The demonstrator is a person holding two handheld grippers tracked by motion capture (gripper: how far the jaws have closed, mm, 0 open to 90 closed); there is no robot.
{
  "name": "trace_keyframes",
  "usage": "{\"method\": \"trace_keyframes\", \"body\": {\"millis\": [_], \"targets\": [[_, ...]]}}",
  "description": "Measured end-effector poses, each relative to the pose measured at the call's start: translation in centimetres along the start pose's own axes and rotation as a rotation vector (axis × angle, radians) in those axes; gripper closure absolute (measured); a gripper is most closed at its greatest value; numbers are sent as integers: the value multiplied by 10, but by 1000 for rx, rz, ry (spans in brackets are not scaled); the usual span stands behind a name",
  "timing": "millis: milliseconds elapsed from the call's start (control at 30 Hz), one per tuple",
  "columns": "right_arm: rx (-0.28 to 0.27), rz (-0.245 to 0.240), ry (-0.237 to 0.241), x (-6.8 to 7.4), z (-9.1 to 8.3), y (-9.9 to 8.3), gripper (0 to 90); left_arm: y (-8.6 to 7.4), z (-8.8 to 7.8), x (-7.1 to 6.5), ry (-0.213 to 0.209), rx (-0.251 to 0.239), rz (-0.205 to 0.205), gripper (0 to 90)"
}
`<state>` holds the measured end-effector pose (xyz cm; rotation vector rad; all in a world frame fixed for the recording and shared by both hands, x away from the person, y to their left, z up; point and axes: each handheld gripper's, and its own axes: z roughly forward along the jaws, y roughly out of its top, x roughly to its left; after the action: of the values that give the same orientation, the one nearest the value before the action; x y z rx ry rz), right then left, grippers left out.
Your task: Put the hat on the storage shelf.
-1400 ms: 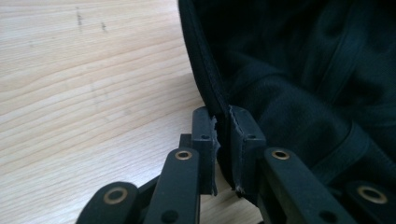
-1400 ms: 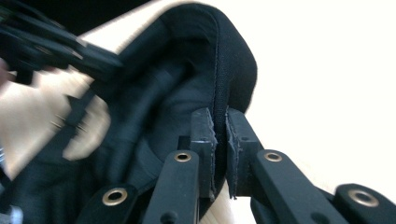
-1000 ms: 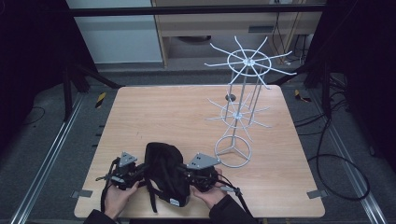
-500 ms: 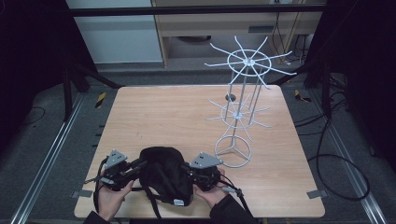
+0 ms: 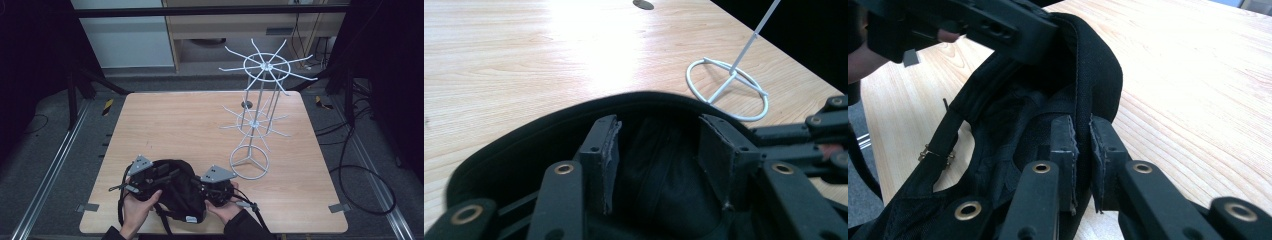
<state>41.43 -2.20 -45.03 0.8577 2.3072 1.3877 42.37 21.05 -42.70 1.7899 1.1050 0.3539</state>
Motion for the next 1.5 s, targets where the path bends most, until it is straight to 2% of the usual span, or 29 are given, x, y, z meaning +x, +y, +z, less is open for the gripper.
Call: {"method": "trace_keyframes", "body": {"millis": [267, 433, 533, 667, 733, 833, 967, 1133, 1333, 1367, 1467, 1500], "targets": [[1, -11, 15, 2, 1, -1, 820, 1, 11, -6, -28, 16, -40, 399], [16, -14, 26, 2, 3, -2, 818, 3, 16, -5, -24, 24, -62, 389], [21, -14, 49, 1, 5, -3, 820, 3, 17, -4, -37, 17, -93, 382], [29, -32, 90, 7, 8, -3, 818, 3, 19, -7, -26, 16, -92, 382], [32, -37, 98, 8, 9, -4, 818, 3, 22, -8, -14, 25, -76, 386], [34, -40, 104, 9, 9, -4, 817, 3, 23, -8, -9, 28, -74, 396], [33, -46, 109, 9, 9, -4, 813, 2, 28, -11, 20, 36, -62, 437], [44, -51, 109, 9, 9, -5, 810, 0, 33, -12, 25, 53, -67, 472], [64, -53, 107, 11, 12, -6, 793, -1, 37, -15, 10, 81, -68, 642], [67, -47, 111, 10, 13, -7, 763, -1, 37, -16, 12, 85, -68, 698], [66, -31, 118, 10, 13, -7, 731, -1, 37, -16, 4, 88, -78, 730], [53, -17, 135, 9, 11, -7, 679, -1, 37, -16, 1, 82, -89, 763]]}}
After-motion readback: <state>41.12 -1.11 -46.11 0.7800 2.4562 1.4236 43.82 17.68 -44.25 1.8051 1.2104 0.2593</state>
